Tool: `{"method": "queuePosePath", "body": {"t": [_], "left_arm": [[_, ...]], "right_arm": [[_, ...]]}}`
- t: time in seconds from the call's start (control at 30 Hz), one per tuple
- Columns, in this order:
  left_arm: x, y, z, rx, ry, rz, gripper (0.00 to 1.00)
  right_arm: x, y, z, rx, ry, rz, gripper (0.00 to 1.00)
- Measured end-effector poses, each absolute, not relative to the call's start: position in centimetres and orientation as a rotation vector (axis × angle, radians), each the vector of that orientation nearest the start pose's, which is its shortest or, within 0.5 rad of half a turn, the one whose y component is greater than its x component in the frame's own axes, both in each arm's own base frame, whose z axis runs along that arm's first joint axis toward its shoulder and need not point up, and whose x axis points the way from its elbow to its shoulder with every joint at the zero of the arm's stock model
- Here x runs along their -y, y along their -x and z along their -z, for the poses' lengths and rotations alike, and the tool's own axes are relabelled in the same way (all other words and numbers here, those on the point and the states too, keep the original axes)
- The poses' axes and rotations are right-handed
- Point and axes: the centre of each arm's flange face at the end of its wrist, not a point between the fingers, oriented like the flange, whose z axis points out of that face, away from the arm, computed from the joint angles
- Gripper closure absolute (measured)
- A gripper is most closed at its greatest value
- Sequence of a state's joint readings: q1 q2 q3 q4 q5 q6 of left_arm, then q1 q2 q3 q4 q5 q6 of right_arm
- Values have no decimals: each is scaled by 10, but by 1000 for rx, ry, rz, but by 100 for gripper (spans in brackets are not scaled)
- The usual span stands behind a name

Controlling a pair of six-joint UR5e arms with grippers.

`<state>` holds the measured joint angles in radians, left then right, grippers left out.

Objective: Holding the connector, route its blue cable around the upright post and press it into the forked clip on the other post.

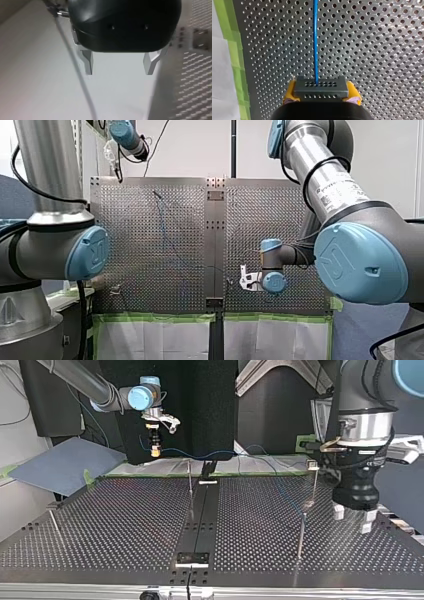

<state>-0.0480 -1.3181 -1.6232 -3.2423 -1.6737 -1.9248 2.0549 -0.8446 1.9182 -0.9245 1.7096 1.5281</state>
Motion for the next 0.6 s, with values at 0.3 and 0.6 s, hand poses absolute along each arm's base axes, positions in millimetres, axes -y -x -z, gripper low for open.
{"method": "queuePosePath", "body": {"t": [0.3,0.6], "left_arm": [[166,-389,-522,-1602,327,234,0],[191,-377,-502,-1716,309,211,0]], "right_arm": [[432,-363,-22,1059,-1614,-1320,100],[432,-363,-22,1058,-1614,-1320,100]]}}
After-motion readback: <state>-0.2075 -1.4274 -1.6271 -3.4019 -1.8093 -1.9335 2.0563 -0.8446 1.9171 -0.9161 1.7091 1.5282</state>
